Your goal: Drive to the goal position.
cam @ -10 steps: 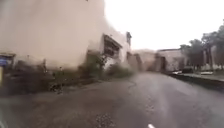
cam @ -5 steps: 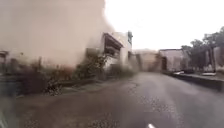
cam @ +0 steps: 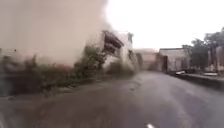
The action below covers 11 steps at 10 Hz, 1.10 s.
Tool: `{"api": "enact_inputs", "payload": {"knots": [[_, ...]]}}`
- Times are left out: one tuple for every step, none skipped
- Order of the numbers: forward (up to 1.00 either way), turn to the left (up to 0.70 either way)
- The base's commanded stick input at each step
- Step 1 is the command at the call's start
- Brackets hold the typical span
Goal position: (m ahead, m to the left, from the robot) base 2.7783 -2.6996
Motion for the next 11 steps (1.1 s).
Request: {"api": "enact_inputs", "payload": {"knots": [[0.50,0.08],[0.50,0.08],[0.50,0.08],[0.50,0.08],[0.50,0.08],[0.50,0.08],[0.50,0.07],[0.50,0.06],[0.50,0.05],[0.50,0.03],[0.50,0.01]]}}
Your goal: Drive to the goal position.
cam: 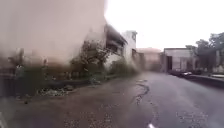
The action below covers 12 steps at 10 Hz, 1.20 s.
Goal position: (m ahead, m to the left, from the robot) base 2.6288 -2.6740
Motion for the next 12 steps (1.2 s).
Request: {"api": "enact_inputs", "payload": {"knots": [[0.50,0.00],[0.50,-0.06],[0.50,-0.06],[0.50,-0.06],[0.50,-0.07],[0.50,-0.07],[0.50,-0.08],[0.50,-0.08],[0.50,-0.11],[0.50,-0.14],[0.50,-0.18],[0.50,-0.22]]}}
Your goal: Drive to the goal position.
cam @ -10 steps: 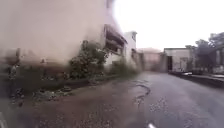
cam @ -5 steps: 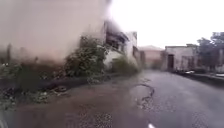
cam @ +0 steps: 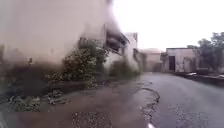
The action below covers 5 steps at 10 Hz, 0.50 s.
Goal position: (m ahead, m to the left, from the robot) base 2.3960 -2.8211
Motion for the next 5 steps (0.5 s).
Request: {"api": "enact_inputs", "payload": {"knots": [[0.50,-0.26],[0.50,-0.31],[0.50,-0.35],[0.50,-0.39],[0.50,-0.42]]}}
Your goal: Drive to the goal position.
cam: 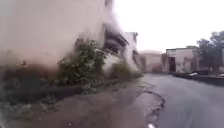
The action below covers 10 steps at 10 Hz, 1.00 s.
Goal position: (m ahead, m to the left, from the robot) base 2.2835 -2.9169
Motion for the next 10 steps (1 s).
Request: {"api": "enact_inputs", "payload": {"knots": [[0.50,-0.42],[0.50,-0.42],[0.50,-0.42],[0.50,-0.42],[0.50,-0.42],[0.50,-0.42],[0.50,-0.42],[0.50,-0.42],[0.50,-0.42],[0.50,-0.42]]}}
